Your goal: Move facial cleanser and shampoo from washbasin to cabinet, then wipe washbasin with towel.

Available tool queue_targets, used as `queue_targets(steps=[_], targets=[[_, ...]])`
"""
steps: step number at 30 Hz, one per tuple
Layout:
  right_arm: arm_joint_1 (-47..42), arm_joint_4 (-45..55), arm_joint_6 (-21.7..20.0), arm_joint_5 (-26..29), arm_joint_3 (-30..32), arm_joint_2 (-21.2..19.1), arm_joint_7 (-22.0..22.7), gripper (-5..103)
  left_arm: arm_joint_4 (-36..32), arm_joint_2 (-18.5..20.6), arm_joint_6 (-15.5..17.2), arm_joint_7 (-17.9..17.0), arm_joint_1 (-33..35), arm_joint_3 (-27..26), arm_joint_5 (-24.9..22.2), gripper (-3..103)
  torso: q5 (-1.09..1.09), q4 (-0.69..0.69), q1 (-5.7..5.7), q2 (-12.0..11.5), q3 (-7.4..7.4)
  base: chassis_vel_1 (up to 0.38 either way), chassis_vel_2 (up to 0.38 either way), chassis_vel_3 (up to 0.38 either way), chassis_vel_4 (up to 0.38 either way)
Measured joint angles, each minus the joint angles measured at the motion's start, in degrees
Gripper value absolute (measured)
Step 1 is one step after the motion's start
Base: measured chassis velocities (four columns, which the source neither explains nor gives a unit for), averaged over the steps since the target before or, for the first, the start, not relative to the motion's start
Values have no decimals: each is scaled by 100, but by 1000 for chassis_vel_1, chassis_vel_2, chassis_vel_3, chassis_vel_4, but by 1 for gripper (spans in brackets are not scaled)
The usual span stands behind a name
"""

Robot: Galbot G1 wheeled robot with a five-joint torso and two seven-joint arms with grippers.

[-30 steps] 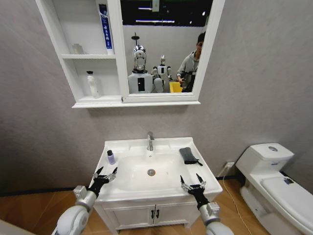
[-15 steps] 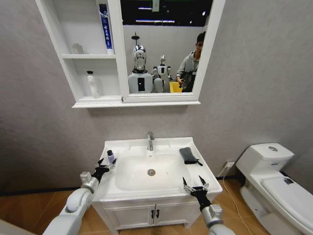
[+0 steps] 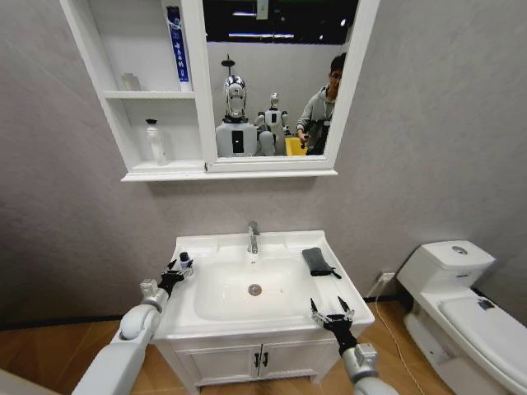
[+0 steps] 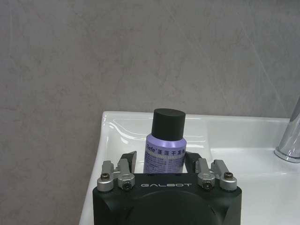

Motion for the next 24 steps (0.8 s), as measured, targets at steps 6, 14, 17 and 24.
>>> queue_targets(steps=[6,14,17,24], targets=[[13,-2,-6,27,6,-1,14,100,-163,50,33,7,83,-6,-104,43,-1,-1,0,0,0,0,0,0,0],[21,70,-21,54,16,5,27,100,-1116,399,379,-381,576,-270,-515,43,1,0,0,0,0,0,0,0,0],[-8,138,-38,93,53,-12,29,100,-1582,592,518,-568,809,-435,-532,43,-3,1,0,0,0,0,0,0,0],[-31,255,-38,90,90,-51,29,100,-3208,2020,1202,-1457,1429,-1562,-1664,43,1,2,-1,1,0,0,0,0,0]])
